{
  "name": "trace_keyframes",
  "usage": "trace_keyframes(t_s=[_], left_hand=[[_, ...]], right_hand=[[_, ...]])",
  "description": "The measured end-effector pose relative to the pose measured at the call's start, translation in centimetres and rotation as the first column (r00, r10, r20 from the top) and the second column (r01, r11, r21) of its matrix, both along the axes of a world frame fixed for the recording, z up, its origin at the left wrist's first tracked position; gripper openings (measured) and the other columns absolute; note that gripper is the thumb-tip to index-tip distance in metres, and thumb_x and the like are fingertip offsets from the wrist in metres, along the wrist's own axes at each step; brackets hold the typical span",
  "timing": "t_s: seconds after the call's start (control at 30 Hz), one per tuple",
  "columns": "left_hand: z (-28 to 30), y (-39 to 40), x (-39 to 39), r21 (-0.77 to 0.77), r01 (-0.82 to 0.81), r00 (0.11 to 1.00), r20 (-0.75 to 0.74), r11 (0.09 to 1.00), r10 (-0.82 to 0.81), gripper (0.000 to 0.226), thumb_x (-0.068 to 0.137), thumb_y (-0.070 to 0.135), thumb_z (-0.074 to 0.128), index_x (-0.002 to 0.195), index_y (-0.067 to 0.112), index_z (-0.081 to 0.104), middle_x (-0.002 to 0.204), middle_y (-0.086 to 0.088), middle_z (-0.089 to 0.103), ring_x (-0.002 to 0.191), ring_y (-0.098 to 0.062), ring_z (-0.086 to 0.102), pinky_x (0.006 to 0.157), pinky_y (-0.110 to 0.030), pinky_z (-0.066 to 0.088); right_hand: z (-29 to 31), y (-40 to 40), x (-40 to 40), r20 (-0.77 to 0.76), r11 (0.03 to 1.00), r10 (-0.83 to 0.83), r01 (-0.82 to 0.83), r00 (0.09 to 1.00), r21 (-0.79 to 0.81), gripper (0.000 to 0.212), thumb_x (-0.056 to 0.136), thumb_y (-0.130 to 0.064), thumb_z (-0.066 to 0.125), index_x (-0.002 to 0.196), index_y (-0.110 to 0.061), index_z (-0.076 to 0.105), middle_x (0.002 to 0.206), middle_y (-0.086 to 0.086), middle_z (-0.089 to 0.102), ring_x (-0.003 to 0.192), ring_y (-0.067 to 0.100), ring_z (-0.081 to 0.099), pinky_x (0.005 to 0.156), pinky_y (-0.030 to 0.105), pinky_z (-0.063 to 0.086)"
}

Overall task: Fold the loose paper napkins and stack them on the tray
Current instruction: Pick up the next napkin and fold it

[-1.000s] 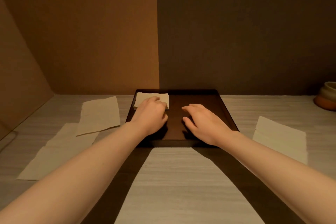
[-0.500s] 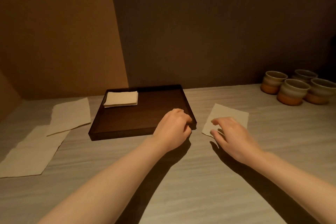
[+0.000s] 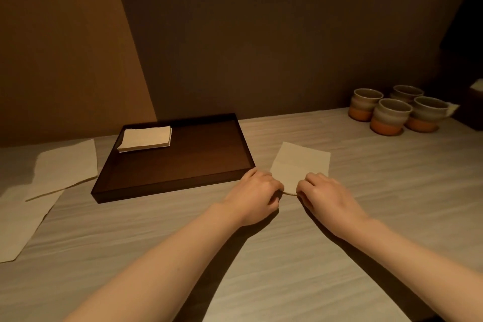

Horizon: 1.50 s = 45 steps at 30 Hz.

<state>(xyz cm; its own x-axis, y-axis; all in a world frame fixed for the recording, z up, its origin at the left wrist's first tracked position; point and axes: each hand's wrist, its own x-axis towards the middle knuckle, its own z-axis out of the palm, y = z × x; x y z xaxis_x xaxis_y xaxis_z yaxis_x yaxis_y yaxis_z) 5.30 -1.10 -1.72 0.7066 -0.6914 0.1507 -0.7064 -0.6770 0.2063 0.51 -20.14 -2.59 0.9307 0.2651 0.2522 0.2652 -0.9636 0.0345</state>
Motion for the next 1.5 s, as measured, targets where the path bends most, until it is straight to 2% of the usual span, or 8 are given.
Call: trace_keyframes(t_s=[0.3, 0.5, 0.7, 0.77, 0.93, 1.17, 1.27, 1.5], left_hand=[[1.3, 1.8, -3.2, -0.148, 0.033, 0.990, -0.134, 0.988, -0.053, 0.035, 0.088, 0.027, 0.064, 0.123, 0.024, 0.060, 0.114, 0.006, 0.062, 0.107, -0.009, 0.048, 0.094, -0.030, 0.044], [3.4, 4.8, -5.8, -0.392, -0.113, 0.943, -0.331, 0.913, -0.025, 0.033, 0.083, 0.018, 0.071, 0.114, 0.027, 0.067, 0.106, 0.014, 0.066, 0.098, 0.000, 0.058, 0.085, -0.022, 0.050], [5.4, 9.6, -9.2, -0.463, -0.243, 0.949, -0.297, 0.852, 0.110, 0.034, 0.085, 0.011, 0.068, 0.105, 0.038, 0.065, 0.097, 0.034, 0.056, 0.093, 0.016, 0.049, 0.080, -0.006, 0.039], [5.7, 11.9, -10.6, -0.412, -0.182, 0.983, -0.084, 0.893, 0.161, 0.030, 0.084, 0.005, 0.067, 0.103, 0.029, 0.070, 0.099, 0.025, 0.064, 0.093, 0.010, 0.055, 0.080, -0.004, 0.039], [4.1, 16.7, -14.5, -0.162, 0.099, 0.940, 0.339, 0.982, -0.039, 0.020, 0.075, 0.010, 0.072, 0.093, 0.018, 0.073, 0.097, 0.001, 0.074, 0.090, -0.009, 0.069, 0.097, -0.037, 0.048], [-0.1, 19.3, -19.8, 0.033, 0.127, 0.935, 0.330, 0.991, -0.131, 0.021, 0.074, 0.020, 0.075, 0.095, 0.022, 0.072, 0.104, 0.006, 0.072, 0.103, -0.010, 0.064, 0.102, -0.039, 0.045], [-1.5, 19.3, -21.0, 0.033, 0.088, 0.947, 0.308, 0.996, -0.094, 0.018, 0.087, 0.022, 0.056, 0.095, 0.024, 0.072, 0.105, 0.010, 0.070, 0.104, -0.010, 0.061, 0.101, -0.035, 0.044], [-1.8, 19.1, -22.7, -0.047, -0.014, 0.955, 0.297, 0.999, 0.027, 0.021, 0.088, 0.020, 0.047, 0.083, 0.019, 0.068, 0.089, 0.006, 0.066, 0.091, -0.013, 0.063, 0.103, -0.029, 0.035]], right_hand=[[3.5, 1.4, -3.4, -0.097, 0.965, 0.045, -0.018, 0.994, 0.263, 0.008, 0.094, -0.026, 0.056, 0.096, -0.026, 0.064, 0.089, -0.012, 0.063, 0.081, 0.006, 0.056, 0.070, 0.030, 0.053], [7.2, 3.6, -6.7, -0.057, 0.829, 0.203, -0.141, 0.978, 0.541, 0.012, 0.092, -0.021, 0.062, 0.099, -0.029, 0.066, 0.091, -0.019, 0.063, 0.081, -0.003, 0.058, 0.063, 0.013, 0.044], [9.4, 6.2, -9.7, 0.093, 0.728, 0.294, -0.286, 0.951, 0.623, 0.015, 0.089, -0.011, 0.064, 0.098, -0.021, 0.070, 0.093, -0.013, 0.069, 0.093, 0.002, 0.063, 0.077, 0.014, 0.051], [9.4, 7.0, -10.4, 0.126, 0.720, 0.290, -0.303, 0.949, 0.624, 0.019, 0.088, -0.006, 0.065, 0.099, -0.020, 0.070, 0.096, -0.009, 0.070, 0.095, 0.005, 0.064, 0.081, 0.017, 0.052], [7.0, 9.1, -11.4, 0.024, 0.747, 0.293, -0.245, 0.956, 0.618, 0.026, 0.085, -0.002, 0.065, 0.093, -0.026, 0.070, 0.092, -0.012, 0.064, 0.095, 0.005, 0.059, 0.083, 0.021, 0.049], [2.2, 11.7, -13.3, -0.179, 0.835, 0.366, -0.238, 0.913, 0.497, 0.025, 0.088, -0.008, 0.063, 0.091, -0.033, 0.066, 0.094, -0.018, 0.060, 0.099, -0.002, 0.053, 0.088, 0.025, 0.047], [1.1, 12.8, -14.4, -0.208, 0.852, 0.428, -0.317, 0.879, 0.416, 0.018, 0.092, -0.022, 0.056, 0.106, -0.027, 0.066, 0.106, -0.014, 0.062, 0.104, -0.001, 0.051, 0.089, 0.027, 0.049], [1.7, 13.8, -18.1, -0.337, 0.876, 0.482, -0.442, 0.809, 0.191, 0.069, 0.091, -0.071, 0.028, 0.142, -0.027, 0.041, 0.146, -0.012, 0.038, 0.133, 0.003, 0.030, 0.112, 0.025, 0.028]])
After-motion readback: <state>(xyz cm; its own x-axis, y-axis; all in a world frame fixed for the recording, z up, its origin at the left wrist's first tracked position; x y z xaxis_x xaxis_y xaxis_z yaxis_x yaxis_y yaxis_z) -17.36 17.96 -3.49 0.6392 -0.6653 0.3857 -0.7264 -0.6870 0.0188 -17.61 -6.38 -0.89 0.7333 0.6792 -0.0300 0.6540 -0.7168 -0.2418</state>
